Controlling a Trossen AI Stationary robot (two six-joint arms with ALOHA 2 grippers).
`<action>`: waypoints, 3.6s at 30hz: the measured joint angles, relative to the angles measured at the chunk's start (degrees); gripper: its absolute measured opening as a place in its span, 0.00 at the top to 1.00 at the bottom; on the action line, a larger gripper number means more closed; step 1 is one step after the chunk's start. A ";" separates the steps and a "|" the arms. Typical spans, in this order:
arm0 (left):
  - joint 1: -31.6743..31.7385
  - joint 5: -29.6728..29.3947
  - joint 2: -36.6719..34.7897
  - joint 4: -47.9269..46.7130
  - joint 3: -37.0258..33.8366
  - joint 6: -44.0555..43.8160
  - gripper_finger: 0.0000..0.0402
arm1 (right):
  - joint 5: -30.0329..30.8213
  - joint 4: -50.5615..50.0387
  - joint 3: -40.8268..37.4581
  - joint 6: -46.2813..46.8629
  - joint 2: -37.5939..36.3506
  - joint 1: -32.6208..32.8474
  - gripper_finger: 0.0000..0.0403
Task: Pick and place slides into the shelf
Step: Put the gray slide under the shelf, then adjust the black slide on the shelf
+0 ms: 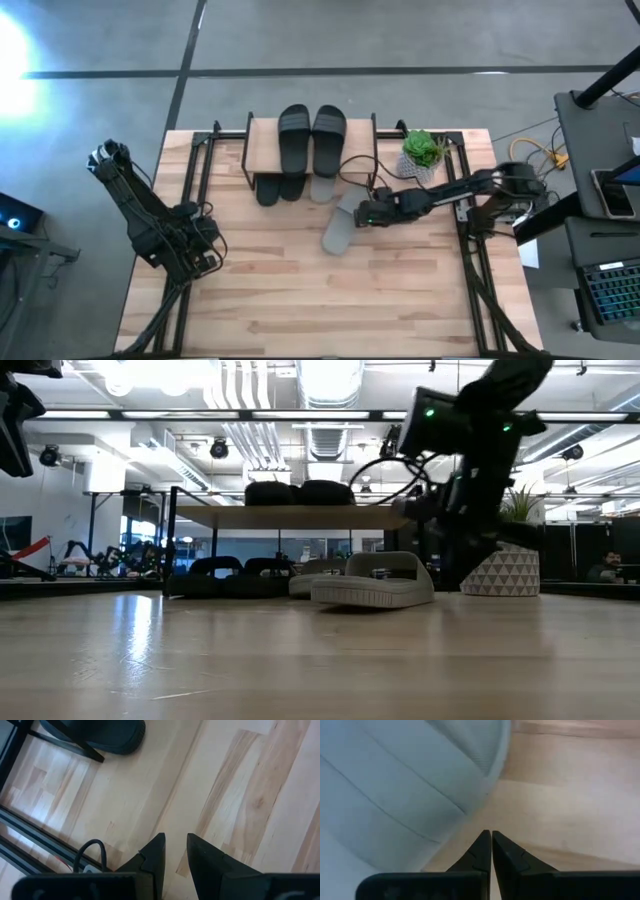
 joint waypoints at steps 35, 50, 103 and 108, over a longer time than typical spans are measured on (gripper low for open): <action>0.00 -0.18 0.00 -0.23 0.00 1.98 0.84 | 5.72 -0.14 18.68 19.39 4.58 22.91 0.98; 0.00 -0.27 0.00 0.15 0.00 1.62 0.84 | 16.76 -22.97 54.02 -12.84 15.53 8.56 0.98; 0.00 -1.20 0.00 -0.39 -0.04 -1.50 0.84 | 5.08 -32.76 76.71 -41.22 33.43 -32.32 0.98; 0.00 -1.12 0.00 -0.35 -0.04 -1.50 0.84 | 4.93 -31.90 76.71 -41.67 34.07 -31.88 0.98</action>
